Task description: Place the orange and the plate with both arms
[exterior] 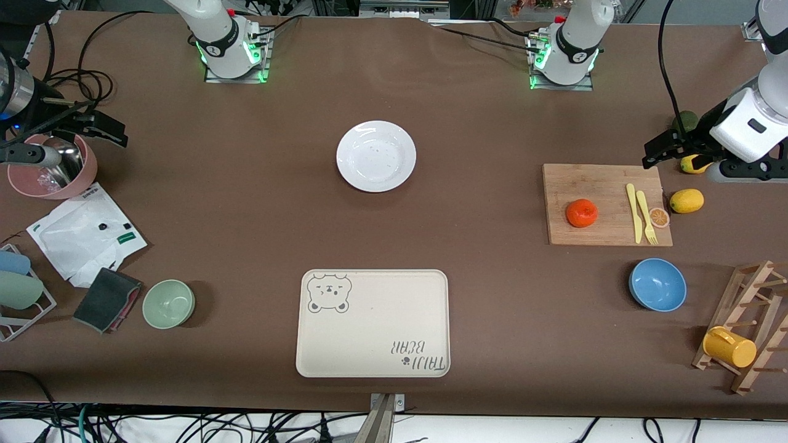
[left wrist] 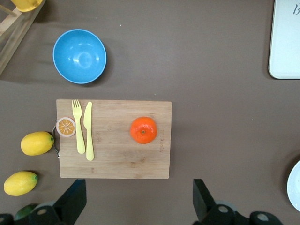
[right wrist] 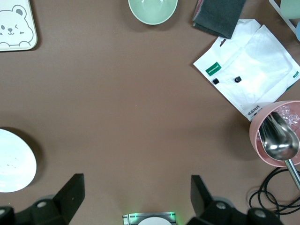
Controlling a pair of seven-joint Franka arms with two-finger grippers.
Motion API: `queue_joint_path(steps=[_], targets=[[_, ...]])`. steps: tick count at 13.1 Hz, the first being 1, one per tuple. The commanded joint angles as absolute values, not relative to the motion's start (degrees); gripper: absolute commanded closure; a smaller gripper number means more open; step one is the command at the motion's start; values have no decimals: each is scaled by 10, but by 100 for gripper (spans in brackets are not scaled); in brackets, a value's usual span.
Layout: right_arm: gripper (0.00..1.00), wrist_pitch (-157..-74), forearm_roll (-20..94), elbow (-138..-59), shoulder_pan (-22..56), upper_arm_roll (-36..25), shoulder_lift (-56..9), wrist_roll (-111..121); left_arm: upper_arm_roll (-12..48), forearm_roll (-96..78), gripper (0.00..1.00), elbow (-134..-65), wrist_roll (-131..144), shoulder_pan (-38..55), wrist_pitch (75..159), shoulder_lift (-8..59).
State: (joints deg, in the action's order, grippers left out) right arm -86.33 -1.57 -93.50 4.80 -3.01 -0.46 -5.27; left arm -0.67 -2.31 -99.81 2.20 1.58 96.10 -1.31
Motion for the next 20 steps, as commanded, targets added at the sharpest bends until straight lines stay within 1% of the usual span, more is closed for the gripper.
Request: queue_joint_path(steps=[1, 14, 20], targets=[[0, -854, -18, -921, 50, -31, -10, -54, -4, -8, 0, -984, 32, 17, 948, -17], [0, -853, -14, -922, 49, -31, -10, -47, -1, -8, 0, -985, 33, 18, 948, -8], [0, -853, -14, -922, 49, -31, -10, -47, 0, -7, 0, -988, 29, 21, 954, 39]])
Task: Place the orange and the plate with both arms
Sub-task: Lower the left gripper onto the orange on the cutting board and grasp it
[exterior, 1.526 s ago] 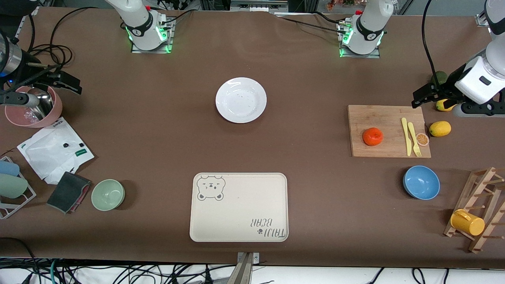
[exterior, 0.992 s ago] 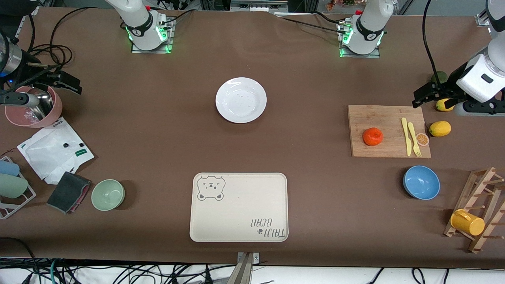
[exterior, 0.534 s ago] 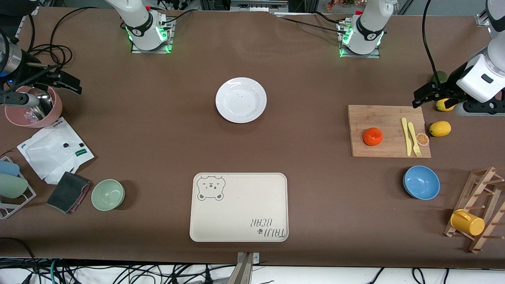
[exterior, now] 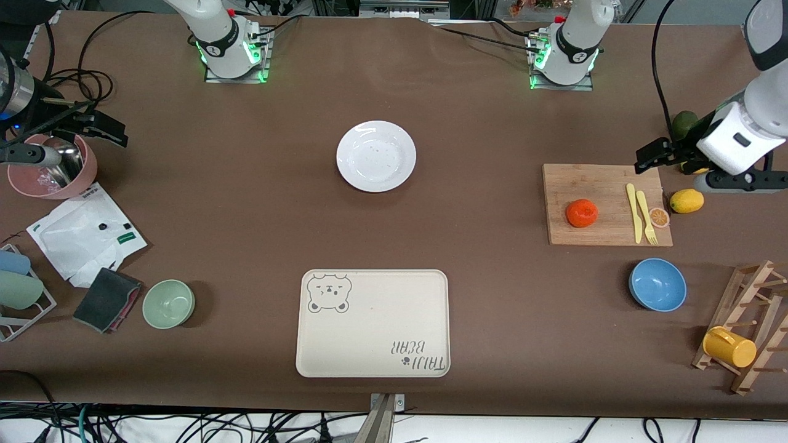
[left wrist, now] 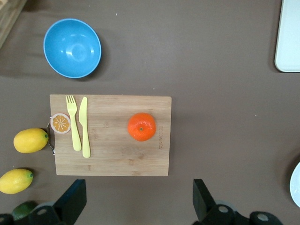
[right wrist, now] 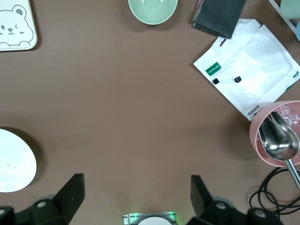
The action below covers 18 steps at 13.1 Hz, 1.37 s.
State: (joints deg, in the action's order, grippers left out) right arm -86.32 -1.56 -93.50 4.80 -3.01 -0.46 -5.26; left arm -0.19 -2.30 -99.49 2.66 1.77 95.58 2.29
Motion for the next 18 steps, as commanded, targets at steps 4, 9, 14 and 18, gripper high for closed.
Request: queue_joint_path(steps=[4, 9, 14, 18], targets=[[0, -853, -14, -922, 49, -31, -10, -47, -2, -6, 0, -995, 30, 16, 991, 97], [0, -853, -14, -922, 49, -31, -10, -47, -2, -7, 0, -1032, 33, 13, 1072, 157], [0, -853, -14, -922, 49, -31, -10, -47, -2, -6, 0, -1148, 37, 13, 1201, 152], [0, -853, -14, -922, 49, -31, -10, -47, -1, -7, 0, -1234, 37, 14, 1327, 155]])
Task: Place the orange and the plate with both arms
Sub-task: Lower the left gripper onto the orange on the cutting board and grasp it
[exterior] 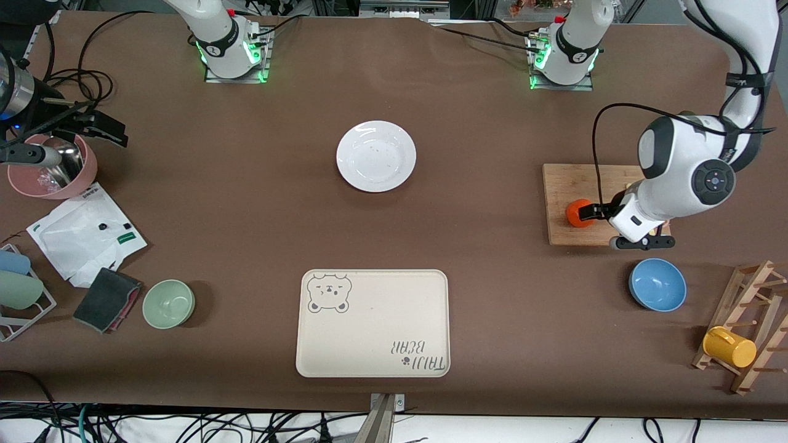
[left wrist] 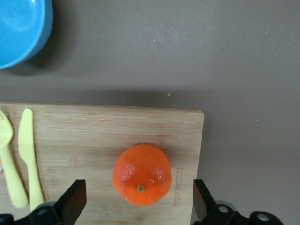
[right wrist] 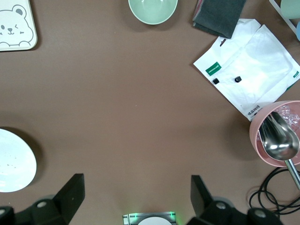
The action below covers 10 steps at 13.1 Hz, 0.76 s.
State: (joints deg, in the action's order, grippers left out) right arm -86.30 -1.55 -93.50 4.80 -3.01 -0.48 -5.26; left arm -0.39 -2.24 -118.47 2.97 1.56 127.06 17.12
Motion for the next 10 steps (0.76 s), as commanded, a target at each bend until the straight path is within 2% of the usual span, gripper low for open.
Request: queue_joint_path(steps=[1, 4, 10], targets=[[0, -853, -14, -922, 49, -31, -10, -47, -1, -7, 0, -1253, 37, 15, 1355, 159], [0, -853, -14, -922, 49, -31, -10, -47, -1, -7, 0, -1289, 37, 17, 1398, 163], [0, -853, -14, -922, 49, -31, -10, -47, 1, -13, 0, -1296, 38, 17, 1410, 187]])
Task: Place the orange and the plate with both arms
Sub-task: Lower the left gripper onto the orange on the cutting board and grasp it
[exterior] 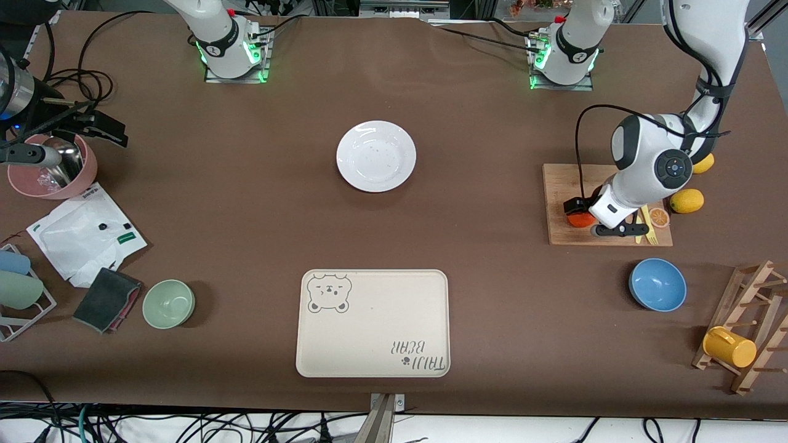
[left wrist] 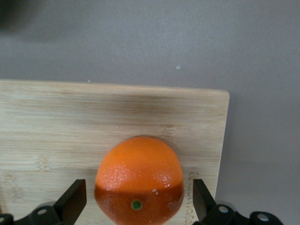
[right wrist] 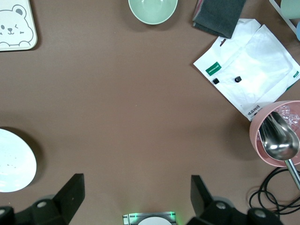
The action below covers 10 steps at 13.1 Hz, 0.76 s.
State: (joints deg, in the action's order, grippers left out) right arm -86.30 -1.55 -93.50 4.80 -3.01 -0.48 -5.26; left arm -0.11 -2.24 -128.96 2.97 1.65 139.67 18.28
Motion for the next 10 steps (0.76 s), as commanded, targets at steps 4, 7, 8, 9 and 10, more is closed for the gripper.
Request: queue_joint_path(steps=[4, 7, 8, 9, 10], targets=[[0, -853, -14, -922, 49, -31, -10, -47, 2, -17, 81, -1295, 55, 20, 1417, 191], [0, -853, -14, -922, 49, -31, -10, -47, 11, -17, 85, -1284, 70, 21, 1403, 178], [0, -853, -14, -922, 49, -31, -10, -47, 12, -17, 85, -1281, 76, 21, 1399, 171], [0, -853, -14, -922, 49, -31, -10, -47, 21, -17, 85, -1276, 93, 21, 1395, 162], [0, -853, -14, -922, 49, -31, -10, -47, 34, -17, 85, -1272, 116, 21, 1390, 157]])
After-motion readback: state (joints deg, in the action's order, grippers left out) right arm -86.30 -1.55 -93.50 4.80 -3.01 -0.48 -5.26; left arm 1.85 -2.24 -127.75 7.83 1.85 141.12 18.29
